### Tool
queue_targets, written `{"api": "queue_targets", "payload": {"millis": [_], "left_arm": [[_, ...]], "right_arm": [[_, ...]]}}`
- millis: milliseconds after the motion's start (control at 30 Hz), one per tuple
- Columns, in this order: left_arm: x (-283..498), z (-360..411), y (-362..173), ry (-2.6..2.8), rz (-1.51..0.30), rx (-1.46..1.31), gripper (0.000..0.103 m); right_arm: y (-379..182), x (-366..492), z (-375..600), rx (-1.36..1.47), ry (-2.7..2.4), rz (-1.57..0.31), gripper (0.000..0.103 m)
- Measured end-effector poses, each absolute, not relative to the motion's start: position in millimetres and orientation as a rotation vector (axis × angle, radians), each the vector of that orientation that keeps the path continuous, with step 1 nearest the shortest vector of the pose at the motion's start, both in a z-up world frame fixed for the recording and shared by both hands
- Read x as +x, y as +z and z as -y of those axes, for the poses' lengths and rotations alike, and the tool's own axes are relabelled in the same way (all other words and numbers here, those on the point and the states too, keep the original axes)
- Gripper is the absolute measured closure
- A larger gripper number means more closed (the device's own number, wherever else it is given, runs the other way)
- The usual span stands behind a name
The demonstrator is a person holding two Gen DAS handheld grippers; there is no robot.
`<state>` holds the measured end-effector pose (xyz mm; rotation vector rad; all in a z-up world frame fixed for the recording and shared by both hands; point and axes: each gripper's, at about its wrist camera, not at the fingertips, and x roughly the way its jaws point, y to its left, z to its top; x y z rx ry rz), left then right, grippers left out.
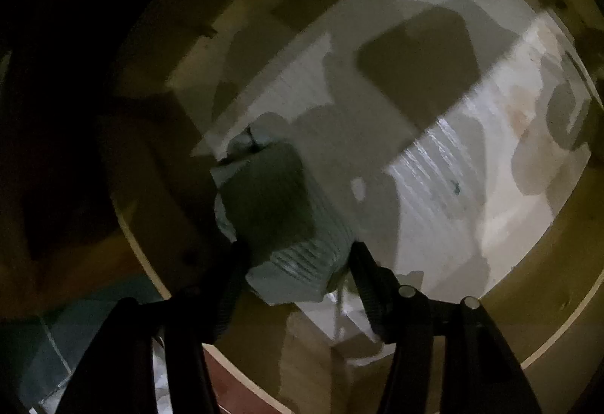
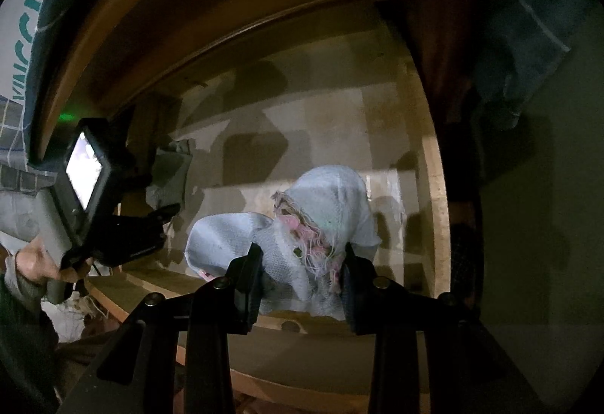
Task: Take underwear out of drawer
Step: 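Close the left tool on the grey knit sock, then lift the grey knit sock out of the drawer with the left tool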
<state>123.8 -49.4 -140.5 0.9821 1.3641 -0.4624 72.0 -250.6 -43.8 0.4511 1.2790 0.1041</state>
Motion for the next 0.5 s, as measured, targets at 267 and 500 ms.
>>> {"api": "queue_targets", "payload": {"millis": [267,500], "left_arm": [[125.7,51.9,-146.8,-0.475,-1.422,0.926,0.051],[123.6,57.9,-149.4,-0.522,-1.533,0.854,0.051]], "right_arm": [[-43.8,72.7,250.7,0.452,0.119,-1.281,0.07],[-44.0,73.7,251.5,0.452,0.121,-1.283,0.07]]}}
